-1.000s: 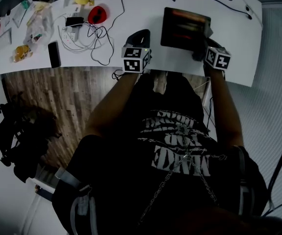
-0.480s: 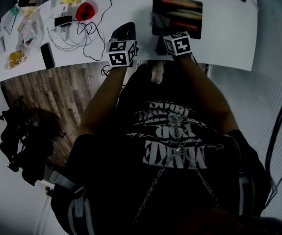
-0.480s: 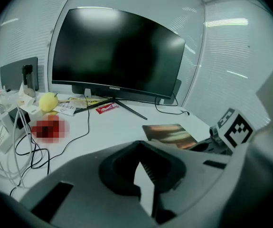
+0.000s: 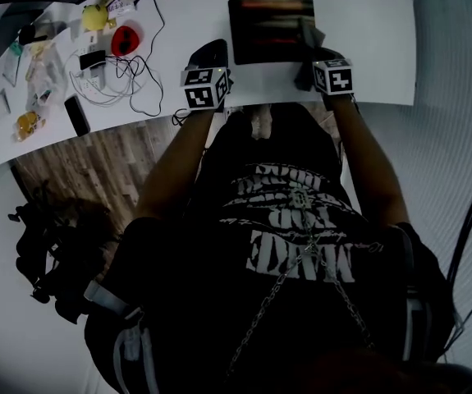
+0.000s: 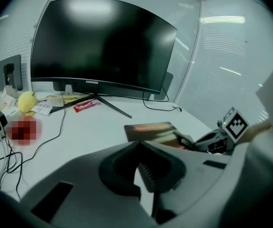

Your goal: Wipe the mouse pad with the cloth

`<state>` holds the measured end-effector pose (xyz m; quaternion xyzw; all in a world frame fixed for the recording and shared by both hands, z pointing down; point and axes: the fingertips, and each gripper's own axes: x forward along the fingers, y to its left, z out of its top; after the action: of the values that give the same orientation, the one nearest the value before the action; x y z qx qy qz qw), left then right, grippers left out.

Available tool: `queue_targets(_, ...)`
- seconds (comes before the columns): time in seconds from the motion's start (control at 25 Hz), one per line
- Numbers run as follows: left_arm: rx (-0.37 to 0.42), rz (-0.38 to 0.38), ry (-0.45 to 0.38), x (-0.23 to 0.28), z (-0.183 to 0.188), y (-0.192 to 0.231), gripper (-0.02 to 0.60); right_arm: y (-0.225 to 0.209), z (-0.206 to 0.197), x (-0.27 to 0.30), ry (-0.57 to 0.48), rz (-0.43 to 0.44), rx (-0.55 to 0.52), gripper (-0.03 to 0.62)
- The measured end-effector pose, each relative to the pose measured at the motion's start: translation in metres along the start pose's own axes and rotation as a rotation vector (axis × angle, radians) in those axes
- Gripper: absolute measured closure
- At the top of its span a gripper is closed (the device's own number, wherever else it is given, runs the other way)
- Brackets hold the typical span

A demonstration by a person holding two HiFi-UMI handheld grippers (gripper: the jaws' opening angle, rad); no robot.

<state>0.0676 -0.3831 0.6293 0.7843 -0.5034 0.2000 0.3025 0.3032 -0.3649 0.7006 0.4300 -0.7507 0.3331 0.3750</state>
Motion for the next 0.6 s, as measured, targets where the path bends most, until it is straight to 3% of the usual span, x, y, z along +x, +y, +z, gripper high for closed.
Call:
queue_targets(0.32,0.034,-0.036,-0.043,0.015,0.051,-0.043,0.577,-0.055,-0.011,-0.027,-0.008,-0.044,0.057,0.579)
queue_targets(0.52,-0.007,-0.023,-0.070,0.007,0.064,-0.053,0.577,-0.078,-0.035,-0.039,0.022,-0.042,0.126,0.573)
queue_targets(0.6,-0.008,-0.021,-0.089,-0.001,0.072,-0.056,0.577,-0.077,-0.031,-0.044,0.002,-0.020,0.135,0.473)
